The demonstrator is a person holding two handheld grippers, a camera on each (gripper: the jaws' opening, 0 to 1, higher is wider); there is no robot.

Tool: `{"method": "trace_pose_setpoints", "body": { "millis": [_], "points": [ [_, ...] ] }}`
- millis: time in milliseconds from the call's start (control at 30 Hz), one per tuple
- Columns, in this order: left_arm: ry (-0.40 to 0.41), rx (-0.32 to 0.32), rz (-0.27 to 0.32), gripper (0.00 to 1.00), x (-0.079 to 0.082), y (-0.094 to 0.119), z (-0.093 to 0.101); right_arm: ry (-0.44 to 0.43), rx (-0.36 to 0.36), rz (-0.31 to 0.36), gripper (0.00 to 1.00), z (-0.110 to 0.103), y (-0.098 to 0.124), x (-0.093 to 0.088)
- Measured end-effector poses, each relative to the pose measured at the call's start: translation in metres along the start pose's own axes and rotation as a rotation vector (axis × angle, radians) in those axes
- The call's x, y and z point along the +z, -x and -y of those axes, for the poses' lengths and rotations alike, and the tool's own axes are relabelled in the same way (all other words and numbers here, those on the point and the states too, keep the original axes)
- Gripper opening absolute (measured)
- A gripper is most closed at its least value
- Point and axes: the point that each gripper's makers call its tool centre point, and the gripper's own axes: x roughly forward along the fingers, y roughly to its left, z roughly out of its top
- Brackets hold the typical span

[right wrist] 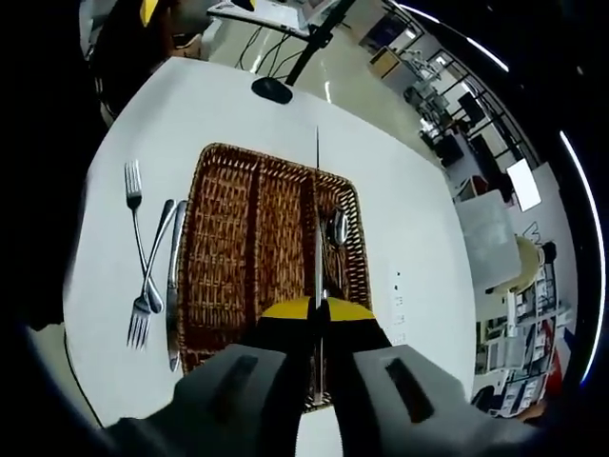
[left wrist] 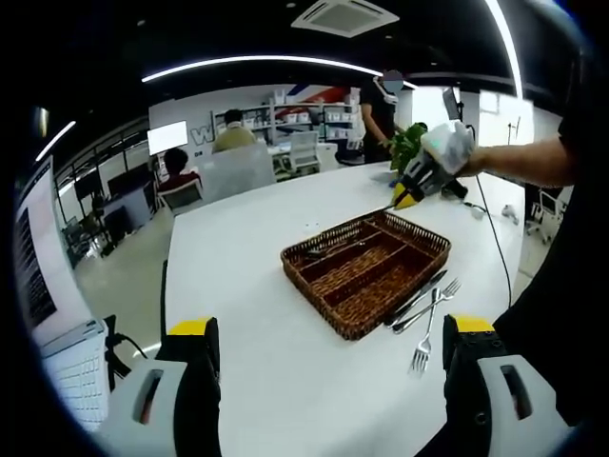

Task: Arrange the knives, forks, and spoons in their matching storage slots by inserting each utensil handle-first until every utensil is classified and aligned in the correct compartment

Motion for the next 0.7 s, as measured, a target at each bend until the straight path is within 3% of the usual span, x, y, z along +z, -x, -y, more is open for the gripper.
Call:
{"method": "trace_pose_setpoints", "body": {
  "millis": [200,400,700],
  "points": [
    [0.001,0.0,0.002,0.99,0.001,-0.003,0.0,-0.006,-0.005,-0.009,0.01,-0.004,-0.005,-0.007],
    [0.001,0.005,-0.002,0.99,0.0,-0.002,-0.001,0.025,-0.065,-0.018,0.01,-0.002,-0.013,-0.01],
    [0.005,0.012,0.002,0.99,0.001,-0.002,-0.002,0.021,-0.067,-0.009,0.01,-0.018,-0.024,-0.014]
  ]
}}
